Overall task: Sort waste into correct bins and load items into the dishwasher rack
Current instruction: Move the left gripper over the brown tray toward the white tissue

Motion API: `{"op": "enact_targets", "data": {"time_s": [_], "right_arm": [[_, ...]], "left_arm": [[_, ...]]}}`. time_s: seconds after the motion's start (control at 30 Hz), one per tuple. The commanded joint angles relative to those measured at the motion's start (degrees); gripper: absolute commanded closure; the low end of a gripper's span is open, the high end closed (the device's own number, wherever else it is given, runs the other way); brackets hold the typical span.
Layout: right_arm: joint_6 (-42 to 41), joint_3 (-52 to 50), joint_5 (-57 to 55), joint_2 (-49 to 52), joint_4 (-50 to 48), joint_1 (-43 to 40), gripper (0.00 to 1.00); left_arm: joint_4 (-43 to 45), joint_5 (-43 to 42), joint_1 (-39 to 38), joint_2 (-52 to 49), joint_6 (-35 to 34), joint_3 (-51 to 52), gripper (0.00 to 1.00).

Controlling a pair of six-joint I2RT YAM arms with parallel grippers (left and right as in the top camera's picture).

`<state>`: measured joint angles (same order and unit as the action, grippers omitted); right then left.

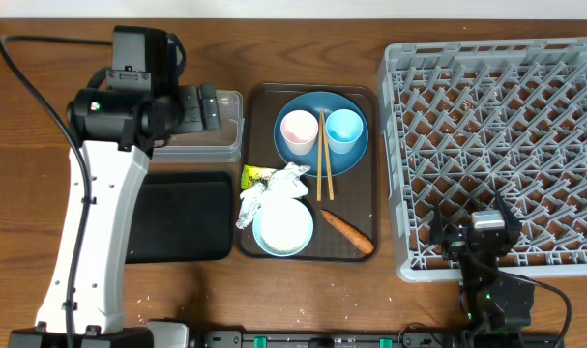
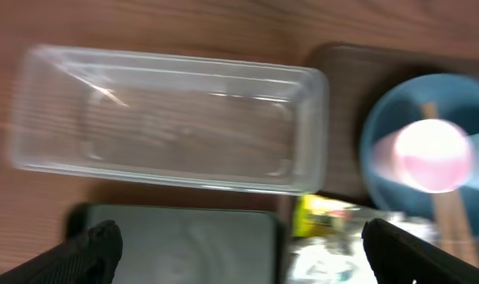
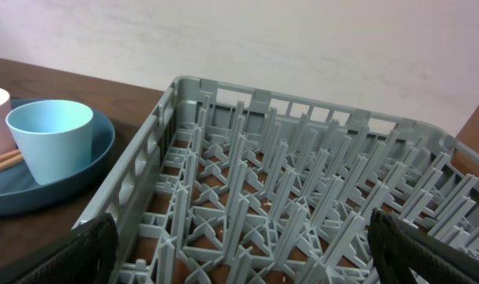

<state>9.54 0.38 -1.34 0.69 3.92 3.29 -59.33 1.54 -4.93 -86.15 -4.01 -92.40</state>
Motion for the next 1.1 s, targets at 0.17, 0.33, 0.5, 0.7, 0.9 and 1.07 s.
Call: {"op": "enact_targets", "data": {"time_s": [0.17, 0.33, 0.5, 0.7, 0.9, 1.07], "right_arm": [[0.17, -0.07, -0.57, -0.26, 0.20, -1.07, 0.01], [0.17, -0.07, -0.57, -0.26, 0.20, -1.07, 0.01], [0.17, -0.07, -0.57, -0.26, 0.20, -1.07, 0.01], [0.20, -0.07, -0.59, -0.26, 0.20, -1.07, 0.01], [0.17, -0.07, -0.57, -0.26, 0.20, -1.07, 0.01], [0.17, -0.07, -0.57, -0.26, 0.20, -1.07, 0.01]], "left_arm": [[0.70, 6.01, 0.24, 0.09, 11.93, -0.83, 0.00], [4.37, 2.36, 0.24, 0.09, 8.96, -0.83, 0.00], [5.99, 0.59, 0.24, -0.35, 2.19, -0.83, 0.00], [10.14, -3.61, 0.22, -0.76, -2.14, -0.83, 0.03], [16.02, -5.22, -2.47, -1.38, -7.50, -0.83, 0.07], [12.68, -5.20, -6.84, -2.64, -7.48, -0.83, 0.08]]}}
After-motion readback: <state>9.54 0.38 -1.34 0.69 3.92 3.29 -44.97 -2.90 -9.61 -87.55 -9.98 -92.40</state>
